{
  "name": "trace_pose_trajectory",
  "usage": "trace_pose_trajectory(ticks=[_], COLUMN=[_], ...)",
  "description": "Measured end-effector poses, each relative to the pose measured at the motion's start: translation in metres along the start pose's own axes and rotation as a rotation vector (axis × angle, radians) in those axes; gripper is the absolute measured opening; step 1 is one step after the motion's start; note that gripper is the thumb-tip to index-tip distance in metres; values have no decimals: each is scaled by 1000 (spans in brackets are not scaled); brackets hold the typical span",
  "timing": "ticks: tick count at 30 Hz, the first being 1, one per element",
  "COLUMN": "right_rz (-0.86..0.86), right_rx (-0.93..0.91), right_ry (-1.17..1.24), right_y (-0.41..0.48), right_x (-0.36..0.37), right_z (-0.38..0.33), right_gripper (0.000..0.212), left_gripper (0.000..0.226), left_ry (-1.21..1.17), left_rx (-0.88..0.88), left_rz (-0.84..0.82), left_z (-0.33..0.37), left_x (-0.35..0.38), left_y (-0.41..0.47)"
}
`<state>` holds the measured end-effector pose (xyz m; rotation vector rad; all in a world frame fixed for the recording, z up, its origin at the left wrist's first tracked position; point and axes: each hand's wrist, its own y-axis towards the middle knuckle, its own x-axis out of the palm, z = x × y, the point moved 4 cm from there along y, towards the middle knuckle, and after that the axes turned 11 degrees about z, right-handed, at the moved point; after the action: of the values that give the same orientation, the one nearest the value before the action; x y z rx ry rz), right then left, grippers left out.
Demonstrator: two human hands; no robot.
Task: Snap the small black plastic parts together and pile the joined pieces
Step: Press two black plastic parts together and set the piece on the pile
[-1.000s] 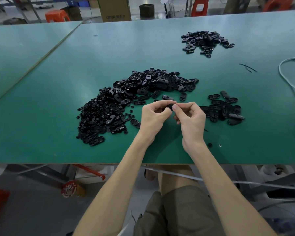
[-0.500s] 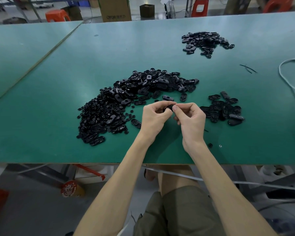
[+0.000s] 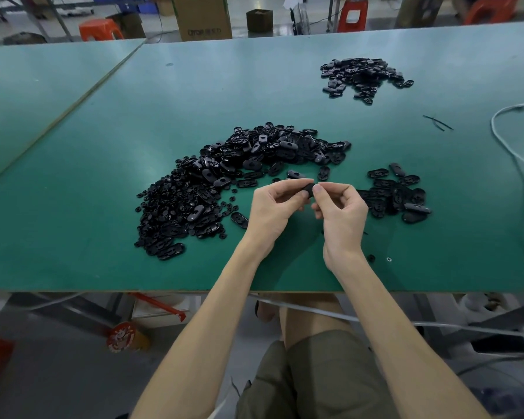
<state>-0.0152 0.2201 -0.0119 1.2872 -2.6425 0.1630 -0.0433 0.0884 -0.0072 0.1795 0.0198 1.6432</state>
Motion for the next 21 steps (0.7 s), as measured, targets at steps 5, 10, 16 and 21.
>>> trace_pose_trajectory(ticks=[5,10,16,21], right_rz=[-22,-22,-45,-132], right_rx=[-1,-7,-8,-53], right_ry=[-24,-14,-59,-139], right_y=[0,0,0,-1], right_x=[1,1,4,9], right_z=[1,1,2,3], right_gripper=[4,3,6,7], left_gripper=[23,21,18,16], left_ry=[10,10,43,263], left_rx=[15,15,85,202], left_rz=[31,32,159,51], left_z=[1,0,11,42], left_x=[0,0,1,34], left_y=[0,0,0,14])
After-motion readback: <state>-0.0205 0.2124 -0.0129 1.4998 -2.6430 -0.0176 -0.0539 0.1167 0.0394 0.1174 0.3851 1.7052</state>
